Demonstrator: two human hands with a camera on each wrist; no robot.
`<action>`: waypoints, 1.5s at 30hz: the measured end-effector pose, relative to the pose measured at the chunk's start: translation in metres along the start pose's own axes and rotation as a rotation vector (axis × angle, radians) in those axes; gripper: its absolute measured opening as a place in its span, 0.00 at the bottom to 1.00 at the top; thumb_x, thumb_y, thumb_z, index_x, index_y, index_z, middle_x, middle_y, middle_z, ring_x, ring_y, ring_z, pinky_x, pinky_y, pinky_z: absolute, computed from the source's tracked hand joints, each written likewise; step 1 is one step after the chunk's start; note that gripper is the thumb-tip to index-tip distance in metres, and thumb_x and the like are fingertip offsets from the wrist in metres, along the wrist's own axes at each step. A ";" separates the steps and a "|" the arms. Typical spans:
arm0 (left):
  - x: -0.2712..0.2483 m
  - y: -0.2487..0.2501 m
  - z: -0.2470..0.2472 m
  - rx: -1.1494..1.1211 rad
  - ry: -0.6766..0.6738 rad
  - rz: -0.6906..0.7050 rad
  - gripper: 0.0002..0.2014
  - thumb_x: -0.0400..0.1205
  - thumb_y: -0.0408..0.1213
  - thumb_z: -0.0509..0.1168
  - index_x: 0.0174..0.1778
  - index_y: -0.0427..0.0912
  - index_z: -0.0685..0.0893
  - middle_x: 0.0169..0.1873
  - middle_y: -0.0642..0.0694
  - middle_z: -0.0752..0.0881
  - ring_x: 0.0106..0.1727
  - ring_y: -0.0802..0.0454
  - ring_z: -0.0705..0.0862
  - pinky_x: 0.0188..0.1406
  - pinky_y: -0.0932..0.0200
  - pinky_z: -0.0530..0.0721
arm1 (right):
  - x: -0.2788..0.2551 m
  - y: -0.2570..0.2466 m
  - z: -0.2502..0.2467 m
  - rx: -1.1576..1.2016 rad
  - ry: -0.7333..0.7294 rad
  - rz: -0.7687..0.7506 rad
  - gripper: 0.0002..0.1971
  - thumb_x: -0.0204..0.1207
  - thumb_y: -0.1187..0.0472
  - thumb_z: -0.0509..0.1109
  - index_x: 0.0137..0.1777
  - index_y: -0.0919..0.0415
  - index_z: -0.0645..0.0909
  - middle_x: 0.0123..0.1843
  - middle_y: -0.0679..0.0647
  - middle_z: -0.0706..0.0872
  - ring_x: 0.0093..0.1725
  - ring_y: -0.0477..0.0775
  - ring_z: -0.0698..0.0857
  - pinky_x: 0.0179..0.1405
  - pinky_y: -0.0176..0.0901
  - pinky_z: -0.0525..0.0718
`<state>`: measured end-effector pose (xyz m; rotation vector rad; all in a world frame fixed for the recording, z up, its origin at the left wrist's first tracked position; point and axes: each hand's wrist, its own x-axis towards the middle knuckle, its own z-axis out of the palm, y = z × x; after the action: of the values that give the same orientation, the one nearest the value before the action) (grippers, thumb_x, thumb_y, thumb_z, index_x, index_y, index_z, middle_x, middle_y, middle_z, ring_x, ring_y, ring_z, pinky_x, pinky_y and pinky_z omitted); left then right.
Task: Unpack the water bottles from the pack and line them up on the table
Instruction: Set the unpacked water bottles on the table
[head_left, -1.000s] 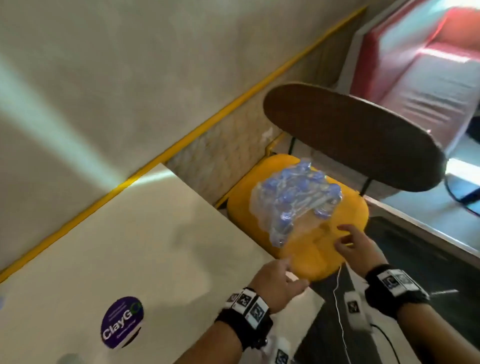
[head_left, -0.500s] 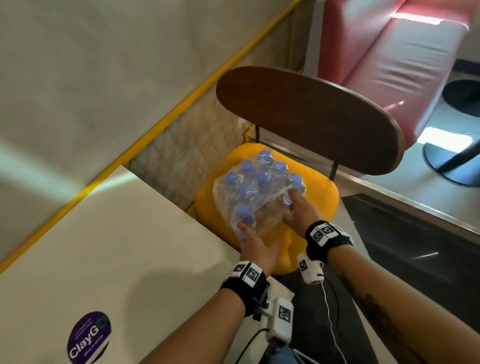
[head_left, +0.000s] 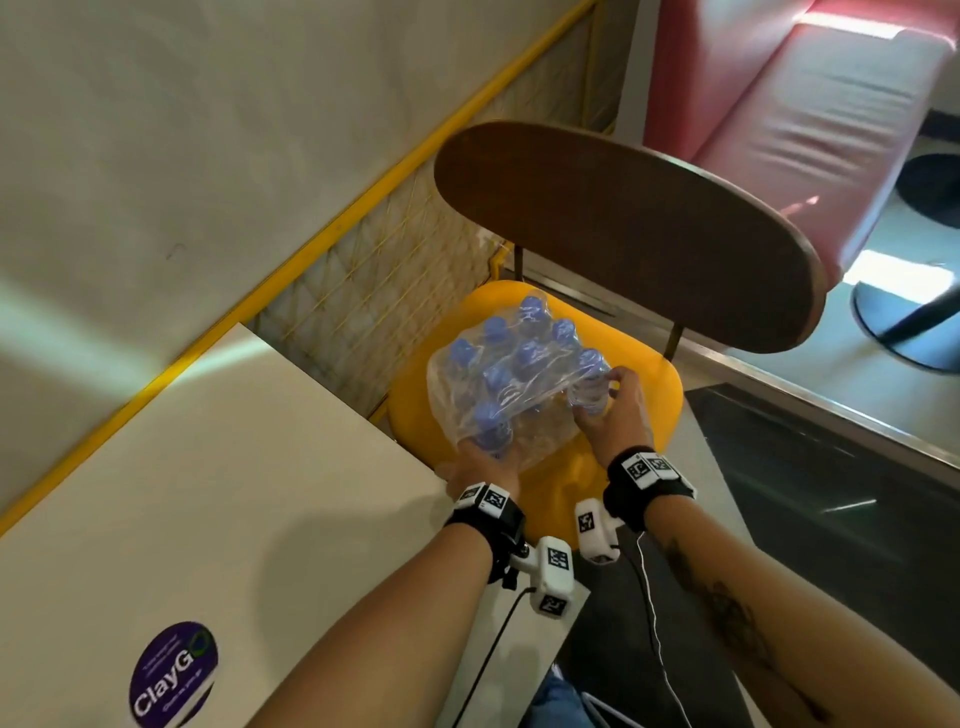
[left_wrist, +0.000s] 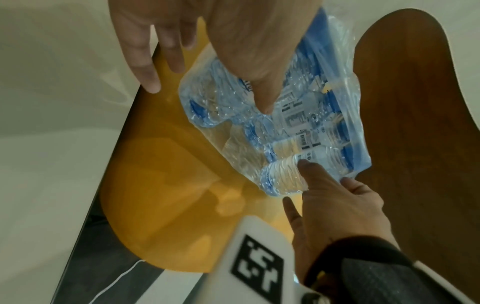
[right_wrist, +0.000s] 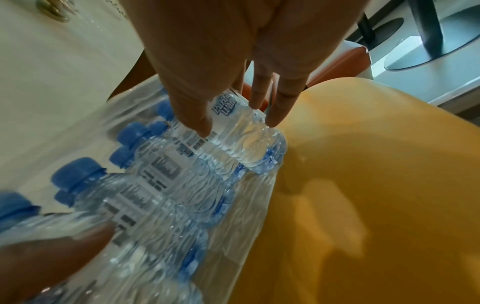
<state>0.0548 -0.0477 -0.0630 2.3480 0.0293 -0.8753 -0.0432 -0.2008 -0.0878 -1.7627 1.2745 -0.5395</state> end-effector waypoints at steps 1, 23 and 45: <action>0.003 -0.001 0.001 0.008 0.013 0.025 0.30 0.71 0.65 0.73 0.62 0.52 0.77 0.59 0.39 0.75 0.49 0.35 0.83 0.51 0.43 0.88 | 0.005 0.000 0.000 -0.021 -0.005 -0.005 0.30 0.68 0.55 0.82 0.64 0.45 0.68 0.66 0.53 0.79 0.62 0.57 0.82 0.58 0.55 0.85; -0.039 -0.111 -0.135 0.017 -0.098 0.550 0.25 0.62 0.52 0.80 0.51 0.74 0.77 0.51 0.58 0.84 0.50 0.57 0.86 0.55 0.48 0.87 | -0.088 -0.003 -0.002 -0.191 -0.433 -0.206 0.20 0.60 0.48 0.83 0.48 0.40 0.77 0.46 0.48 0.85 0.42 0.50 0.84 0.37 0.46 0.81; -0.154 -0.522 -0.334 -0.495 0.643 -0.158 0.22 0.65 0.38 0.85 0.51 0.55 0.86 0.48 0.52 0.91 0.47 0.61 0.89 0.50 0.53 0.87 | -0.473 -0.139 0.320 -0.430 -1.445 -0.798 0.28 0.56 0.50 0.82 0.59 0.51 0.80 0.54 0.49 0.84 0.51 0.51 0.83 0.53 0.44 0.80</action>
<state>0.0111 0.5893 -0.0621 2.0643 0.6271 -0.1160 0.0916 0.3709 -0.0749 -2.1915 -0.3766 0.6401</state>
